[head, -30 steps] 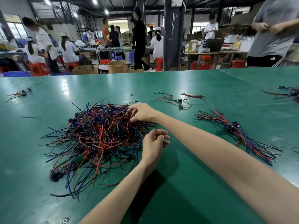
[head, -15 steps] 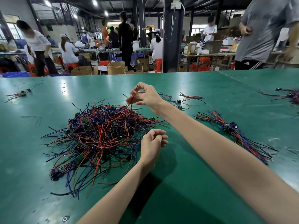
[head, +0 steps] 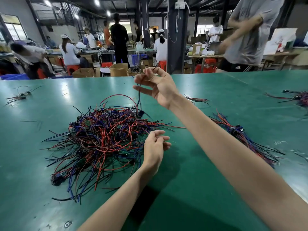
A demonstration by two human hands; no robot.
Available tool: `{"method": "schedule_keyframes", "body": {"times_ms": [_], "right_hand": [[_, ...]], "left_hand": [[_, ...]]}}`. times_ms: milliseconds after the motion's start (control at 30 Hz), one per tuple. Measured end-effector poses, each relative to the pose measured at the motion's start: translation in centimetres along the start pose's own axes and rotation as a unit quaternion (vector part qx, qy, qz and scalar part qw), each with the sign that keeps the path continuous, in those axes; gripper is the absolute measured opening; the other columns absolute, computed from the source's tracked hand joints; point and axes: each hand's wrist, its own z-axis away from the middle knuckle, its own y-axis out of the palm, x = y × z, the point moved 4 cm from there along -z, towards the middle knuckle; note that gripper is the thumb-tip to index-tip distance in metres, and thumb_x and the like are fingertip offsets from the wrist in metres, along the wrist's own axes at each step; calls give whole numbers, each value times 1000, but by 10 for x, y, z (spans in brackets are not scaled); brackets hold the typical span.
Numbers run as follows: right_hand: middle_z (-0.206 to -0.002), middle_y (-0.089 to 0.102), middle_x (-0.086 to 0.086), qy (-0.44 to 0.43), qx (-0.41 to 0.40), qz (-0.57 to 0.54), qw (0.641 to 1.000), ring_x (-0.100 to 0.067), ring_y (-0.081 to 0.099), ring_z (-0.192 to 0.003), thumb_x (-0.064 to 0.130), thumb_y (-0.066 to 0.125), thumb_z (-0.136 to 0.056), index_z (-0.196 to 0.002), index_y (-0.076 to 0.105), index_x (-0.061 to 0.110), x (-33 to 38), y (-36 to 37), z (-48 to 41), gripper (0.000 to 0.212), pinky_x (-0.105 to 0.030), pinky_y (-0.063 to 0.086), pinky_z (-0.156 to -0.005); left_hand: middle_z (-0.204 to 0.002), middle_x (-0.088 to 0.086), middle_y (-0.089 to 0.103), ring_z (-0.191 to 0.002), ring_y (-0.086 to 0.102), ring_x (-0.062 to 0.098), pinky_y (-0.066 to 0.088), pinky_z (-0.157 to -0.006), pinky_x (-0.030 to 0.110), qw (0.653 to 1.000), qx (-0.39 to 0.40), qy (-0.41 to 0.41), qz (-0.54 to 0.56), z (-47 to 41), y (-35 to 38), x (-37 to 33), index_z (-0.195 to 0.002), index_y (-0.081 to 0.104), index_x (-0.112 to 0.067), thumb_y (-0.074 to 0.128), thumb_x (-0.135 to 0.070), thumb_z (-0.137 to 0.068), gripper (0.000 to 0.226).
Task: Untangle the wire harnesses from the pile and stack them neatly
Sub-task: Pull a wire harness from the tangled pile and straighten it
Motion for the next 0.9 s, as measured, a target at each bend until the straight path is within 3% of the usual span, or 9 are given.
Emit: {"method": "schedule_keyframes", "body": {"times_ms": [133,233,367,500,600,667,767,900], "right_hand": [[-71,67,-16,14,-1,50,999,-27,68,-70,7,48,-97,-88,51,5,-6,-13,11,10,-50,58,-69],[-73,67,-16,27,-25,47,998,-27,68,-71,7,49,-96,-89,51,4,-13,-35,23,8,-50,58,-72],[-76,68,-17,28,-57,1,998,-29,67,-74,8,49,-96,-88,51,5,-17,-67,38,9,-48,58,-74],[-83,71,-16,28,-92,-1,995,-28,69,-79,9,48,-95,-89,54,6,-17,-96,56,9,-45,58,-77],[-100,67,-11,43,-123,40,991,-23,66,-86,9,50,-95,-97,54,9,-22,-111,70,5,-42,56,-80],[-108,60,-9,72,-132,78,985,-19,61,-89,6,53,-93,-106,53,10,-32,-117,80,14,-39,54,-84],[-110,58,-8,114,-108,172,973,-19,58,-98,3,57,-90,-113,52,7,-50,-119,95,24,-36,47,-94],[-112,61,-6,153,19,348,925,-16,60,-98,-1,66,-83,-115,56,10,-67,-116,109,35,-27,48,-91]], "left_hand": [[-93,16,63,-61,64,16,54,-58,24,995,-14,20,92,4,-6,-9,-114,47,-10,29,-4,-101,23],[-86,16,64,-60,66,20,57,-59,27,978,-3,-20,207,2,-4,-17,-101,50,-16,26,-7,-103,25],[-73,11,71,-57,67,16,55,-55,23,955,44,-116,268,5,2,-19,-95,61,-10,33,-15,-101,29],[-69,10,69,-53,65,13,54,-49,21,942,42,-155,293,7,5,-18,-90,64,-7,49,-13,-97,18],[-71,9,65,-49,61,12,52,-46,20,958,17,-132,253,2,2,-17,-89,62,-6,54,-10,-94,10],[-70,7,64,-46,59,10,53,-46,20,966,14,-111,234,1,2,-16,-90,60,-6,54,-9,-94,7],[-68,4,65,-46,58,8,52,-47,18,970,20,-92,226,1,4,-17,-90,59,-7,53,-8,-94,7],[-64,2,67,-49,61,7,50,-47,16,972,9,-63,226,-1,-3,-23,-87,59,-10,52,-7,-94,10]]}}
